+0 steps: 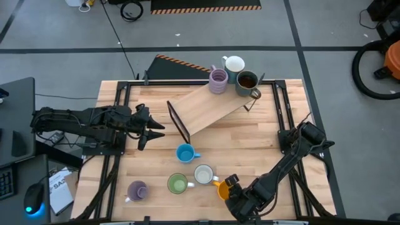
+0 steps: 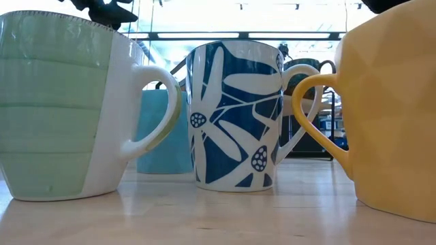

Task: Place coffee mugs
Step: Put the yellow mug on the shelf

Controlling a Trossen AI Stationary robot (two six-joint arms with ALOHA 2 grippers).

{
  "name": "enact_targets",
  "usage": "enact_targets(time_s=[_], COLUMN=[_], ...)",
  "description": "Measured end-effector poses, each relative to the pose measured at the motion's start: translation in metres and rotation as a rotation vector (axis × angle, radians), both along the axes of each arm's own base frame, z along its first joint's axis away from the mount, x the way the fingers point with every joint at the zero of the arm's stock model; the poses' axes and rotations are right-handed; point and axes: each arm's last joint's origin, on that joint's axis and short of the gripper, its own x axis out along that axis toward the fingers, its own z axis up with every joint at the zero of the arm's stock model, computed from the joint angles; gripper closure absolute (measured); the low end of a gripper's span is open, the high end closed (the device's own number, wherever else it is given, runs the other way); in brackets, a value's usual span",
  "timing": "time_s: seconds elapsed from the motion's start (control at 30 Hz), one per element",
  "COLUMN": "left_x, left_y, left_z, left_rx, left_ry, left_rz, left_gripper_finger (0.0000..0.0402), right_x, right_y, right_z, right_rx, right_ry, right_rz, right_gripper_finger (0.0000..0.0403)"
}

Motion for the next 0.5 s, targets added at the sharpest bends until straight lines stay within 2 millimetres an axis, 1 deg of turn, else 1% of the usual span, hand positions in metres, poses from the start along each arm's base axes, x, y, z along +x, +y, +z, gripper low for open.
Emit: enact_targets(time_s=[0.2,0.4,0.5], left_x=[0.0,0.0,0.0], left_y=[0.0,0.0,0.0], left_z=[0.0,0.0,0.0], left_rx=[0.0,0.001,0.0], left_ry=[0.001,0.001,0.002], left_rz=[0.0,-0.001,-0.001], left_gripper_finger=[0.023,0.023,0.023], right_x=[0.002,0.004,0.004], right_y=[-0.004,-0.003,-0.003], right_z=[-0.003,-0.011,-0.011], right_rx=[-0.004,0.002,0.014], right_ry=[0.031,0.069,0.085], right_rz=[0.001,0.024,0.026], right_gripper_finger=[0.029,0.032,0.0342])
